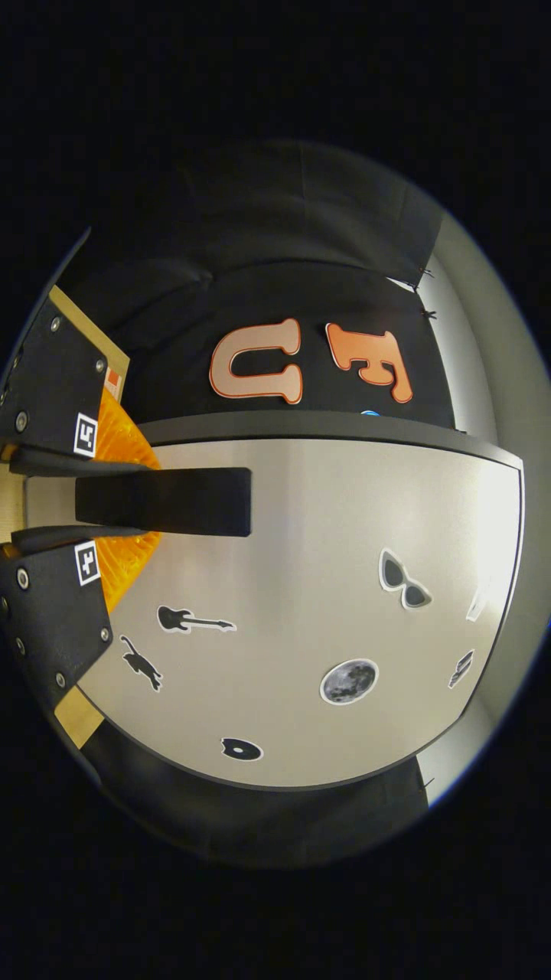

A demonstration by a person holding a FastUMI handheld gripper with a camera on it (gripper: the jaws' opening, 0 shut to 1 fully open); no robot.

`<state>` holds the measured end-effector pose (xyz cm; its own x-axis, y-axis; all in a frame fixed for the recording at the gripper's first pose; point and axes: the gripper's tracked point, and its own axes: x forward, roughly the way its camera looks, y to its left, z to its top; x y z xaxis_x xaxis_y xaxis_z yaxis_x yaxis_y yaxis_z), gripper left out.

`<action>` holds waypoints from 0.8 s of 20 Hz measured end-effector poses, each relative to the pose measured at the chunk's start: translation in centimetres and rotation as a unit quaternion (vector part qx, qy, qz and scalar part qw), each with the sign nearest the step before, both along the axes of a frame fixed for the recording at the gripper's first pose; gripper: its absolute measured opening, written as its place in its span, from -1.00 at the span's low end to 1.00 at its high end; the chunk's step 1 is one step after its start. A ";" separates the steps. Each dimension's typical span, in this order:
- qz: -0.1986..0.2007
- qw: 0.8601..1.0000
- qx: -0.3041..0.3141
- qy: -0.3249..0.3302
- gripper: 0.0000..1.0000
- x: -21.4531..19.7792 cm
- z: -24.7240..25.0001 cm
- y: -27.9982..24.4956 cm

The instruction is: Open the shoe cabinet door, grab the shoes and put them into the shoe cabinet, then close the shoe cabinet door.

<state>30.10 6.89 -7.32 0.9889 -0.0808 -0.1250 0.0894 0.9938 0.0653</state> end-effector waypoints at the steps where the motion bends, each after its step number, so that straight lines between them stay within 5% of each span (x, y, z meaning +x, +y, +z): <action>1: 0.002 1.000 -0.004 0.000 -0.53 0.0 0.1 0.0; 16: 0.040 0.999 0.006 -0.031 -0.69 -3.0 1.0 0.0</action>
<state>27.15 6.93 -6.36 0.9979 0.0001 -0.0646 0.0051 0.9968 0.0799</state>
